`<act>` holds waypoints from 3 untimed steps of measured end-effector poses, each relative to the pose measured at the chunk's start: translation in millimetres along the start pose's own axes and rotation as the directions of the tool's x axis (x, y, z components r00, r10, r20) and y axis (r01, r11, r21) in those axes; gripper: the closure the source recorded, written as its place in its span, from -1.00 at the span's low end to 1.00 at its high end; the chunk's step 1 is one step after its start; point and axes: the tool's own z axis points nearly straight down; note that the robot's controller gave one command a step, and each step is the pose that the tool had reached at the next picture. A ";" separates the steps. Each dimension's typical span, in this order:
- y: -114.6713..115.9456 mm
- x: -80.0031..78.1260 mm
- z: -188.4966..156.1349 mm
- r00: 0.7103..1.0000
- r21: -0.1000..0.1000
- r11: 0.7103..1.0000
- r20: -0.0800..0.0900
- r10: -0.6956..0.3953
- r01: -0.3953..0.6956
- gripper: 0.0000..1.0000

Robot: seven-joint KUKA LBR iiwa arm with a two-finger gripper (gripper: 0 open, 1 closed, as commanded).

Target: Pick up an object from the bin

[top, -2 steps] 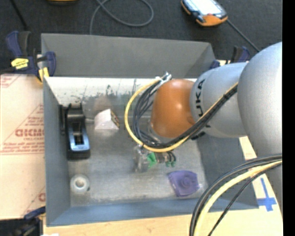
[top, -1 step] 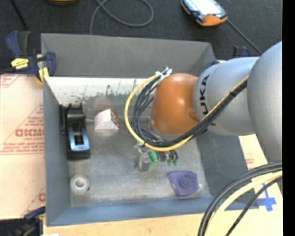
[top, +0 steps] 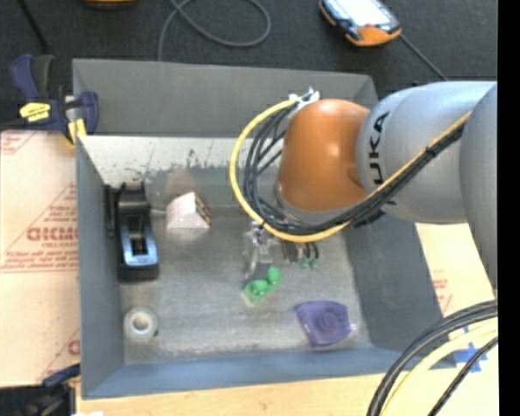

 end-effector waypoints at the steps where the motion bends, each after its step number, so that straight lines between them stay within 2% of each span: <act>1: 16.6 27.2 -74.7 0.998 0.002 0.998 -0.001 -0.070 0.070 -1.00; 2: 18.2 28.7 -78.6 0.997 0.001 0.997 0.001 -0.072 0.072 -1.00; 3: 10.5 22.4 -37.7 0.998 0.000 0.998 0.009 -0.065 0.065 -1.00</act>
Offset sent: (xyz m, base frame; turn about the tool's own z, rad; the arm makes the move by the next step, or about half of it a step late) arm 0.0000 0.0000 0.0000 0.0000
